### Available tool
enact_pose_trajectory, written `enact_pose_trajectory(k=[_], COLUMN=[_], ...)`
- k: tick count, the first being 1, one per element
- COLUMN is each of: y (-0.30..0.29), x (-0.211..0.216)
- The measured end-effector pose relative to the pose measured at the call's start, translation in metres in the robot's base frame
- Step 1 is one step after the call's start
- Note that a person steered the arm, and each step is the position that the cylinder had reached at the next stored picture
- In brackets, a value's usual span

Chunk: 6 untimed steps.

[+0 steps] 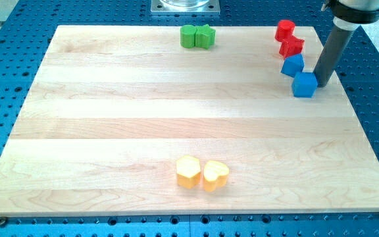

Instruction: Place green star below cube

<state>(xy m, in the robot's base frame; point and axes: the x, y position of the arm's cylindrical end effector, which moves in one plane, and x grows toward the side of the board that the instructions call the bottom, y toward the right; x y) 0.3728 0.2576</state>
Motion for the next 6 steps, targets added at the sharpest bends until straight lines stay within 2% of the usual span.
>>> enact_pose_trajectory(k=[1,2,3,4,5,6], y=[0.026,0.053,-0.006,-0.107,-0.178,-0.218], x=[0.004,0.043,0.09,0.105,0.086,0.047])
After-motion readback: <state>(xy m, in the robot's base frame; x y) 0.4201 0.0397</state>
